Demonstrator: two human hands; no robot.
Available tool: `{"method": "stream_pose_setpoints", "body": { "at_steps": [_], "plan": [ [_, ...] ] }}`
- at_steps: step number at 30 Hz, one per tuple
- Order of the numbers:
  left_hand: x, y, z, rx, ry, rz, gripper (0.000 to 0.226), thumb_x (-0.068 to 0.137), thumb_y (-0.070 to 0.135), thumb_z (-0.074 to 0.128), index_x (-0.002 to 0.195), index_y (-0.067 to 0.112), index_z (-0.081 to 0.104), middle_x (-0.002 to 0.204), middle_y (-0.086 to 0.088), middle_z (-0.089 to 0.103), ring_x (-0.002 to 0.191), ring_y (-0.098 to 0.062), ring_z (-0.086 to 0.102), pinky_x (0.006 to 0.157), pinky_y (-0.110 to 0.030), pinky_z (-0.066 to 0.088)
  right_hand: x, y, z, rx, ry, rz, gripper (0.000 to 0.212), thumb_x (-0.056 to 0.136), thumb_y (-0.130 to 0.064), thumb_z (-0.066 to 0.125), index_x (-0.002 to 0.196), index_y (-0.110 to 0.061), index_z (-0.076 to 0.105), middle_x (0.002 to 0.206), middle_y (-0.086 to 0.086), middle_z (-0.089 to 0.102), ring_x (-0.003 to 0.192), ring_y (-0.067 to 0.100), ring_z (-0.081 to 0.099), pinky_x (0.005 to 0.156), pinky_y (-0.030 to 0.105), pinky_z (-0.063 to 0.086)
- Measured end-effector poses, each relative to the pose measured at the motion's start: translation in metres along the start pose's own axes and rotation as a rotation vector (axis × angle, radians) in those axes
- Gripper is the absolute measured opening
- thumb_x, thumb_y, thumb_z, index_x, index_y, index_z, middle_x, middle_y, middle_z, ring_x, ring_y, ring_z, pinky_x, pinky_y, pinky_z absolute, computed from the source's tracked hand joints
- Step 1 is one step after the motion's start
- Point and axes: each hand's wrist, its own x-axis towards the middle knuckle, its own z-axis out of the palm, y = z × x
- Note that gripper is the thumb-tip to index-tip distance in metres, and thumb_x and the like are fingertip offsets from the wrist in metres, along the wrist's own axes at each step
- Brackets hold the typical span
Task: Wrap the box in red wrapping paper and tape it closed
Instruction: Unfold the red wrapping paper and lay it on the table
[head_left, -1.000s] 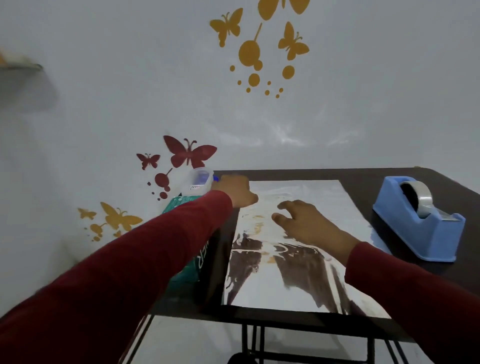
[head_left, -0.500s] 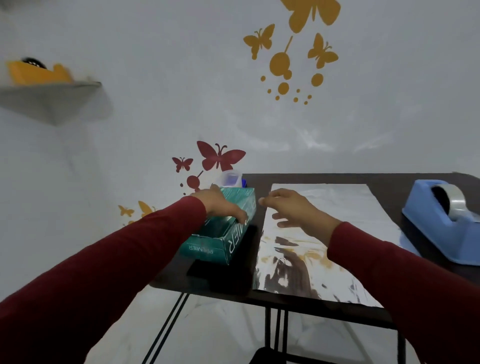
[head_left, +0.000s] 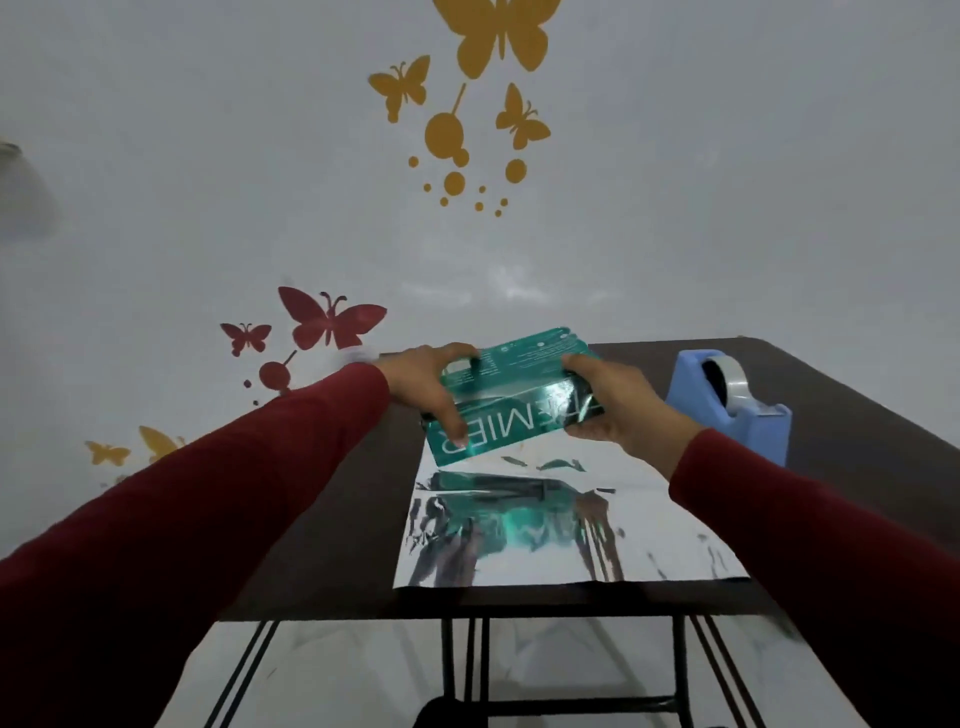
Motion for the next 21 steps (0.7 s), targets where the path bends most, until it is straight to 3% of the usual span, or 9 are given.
{"method": "stream_pose_setpoints", "body": {
  "at_steps": [4,8,12,15,18,21],
  "plan": [
    [0.018,0.005,0.015,-0.115,0.000,0.068,0.118,0.059,0.020,0.099,0.157,0.034,0.035,0.156,-0.001,0.043,0.137,-0.026,0.047,0.108,-0.031,0.040,0.002,0.004,-0.022,-0.442,0.135,-0.088,0.067,0.082,-0.061,0.072,0.125,-0.010,0.065,0.118,0.009,0.064,0.098,0.027,0.064,0.088,0.044,0.061],
    [0.035,0.003,0.025,-0.162,-0.067,0.086,0.118,0.055,0.019,0.098,0.156,0.037,0.039,0.161,0.002,0.039,0.143,-0.024,0.040,0.119,-0.043,0.036,0.008,0.015,-0.031,-0.415,0.129,-0.080,0.071,0.086,-0.053,0.078,0.132,-0.002,0.060,0.106,0.005,0.060,0.083,0.016,0.061,0.085,0.039,0.061],
    [0.045,0.001,0.030,-0.150,-0.109,0.080,0.116,0.058,0.021,0.096,0.157,0.035,0.038,0.160,0.002,0.037,0.142,-0.024,0.041,0.119,-0.042,0.037,0.013,0.026,-0.033,-0.442,0.170,-0.081,0.055,0.086,-0.051,0.078,0.109,-0.003,0.063,0.085,0.000,0.060,0.074,0.015,0.062,0.075,0.035,0.061],
    [0.049,0.001,0.037,-0.150,-0.128,0.073,0.121,0.052,0.027,0.095,0.157,0.036,0.036,0.158,0.002,0.038,0.142,-0.024,0.042,0.118,-0.044,0.039,0.017,0.031,-0.034,-0.454,0.159,-0.056,0.051,0.085,-0.053,0.078,0.102,-0.007,0.063,0.085,0.000,0.062,0.073,0.016,0.064,0.060,0.029,0.055],
    [0.054,-0.002,0.044,-0.120,-0.170,0.070,0.125,0.049,0.033,0.092,0.158,0.039,0.031,0.164,-0.001,0.028,0.146,-0.026,0.035,0.121,-0.046,0.034,0.019,0.038,-0.034,-0.449,0.146,-0.031,0.056,0.083,-0.056,0.078,0.105,-0.006,0.065,0.091,0.003,0.066,0.078,0.019,0.067,0.058,0.026,0.056],
    [0.058,-0.004,0.046,-0.086,-0.187,0.077,0.127,0.051,0.033,0.092,0.159,0.042,0.026,0.169,-0.005,0.015,0.148,-0.030,0.034,0.122,-0.048,0.032,0.018,0.041,-0.036,-0.471,0.141,-0.060,0.047,0.086,-0.055,0.076,0.093,-0.009,0.068,0.088,0.003,0.070,0.070,0.013,0.065,0.045,0.020,0.043]
  ]
}}
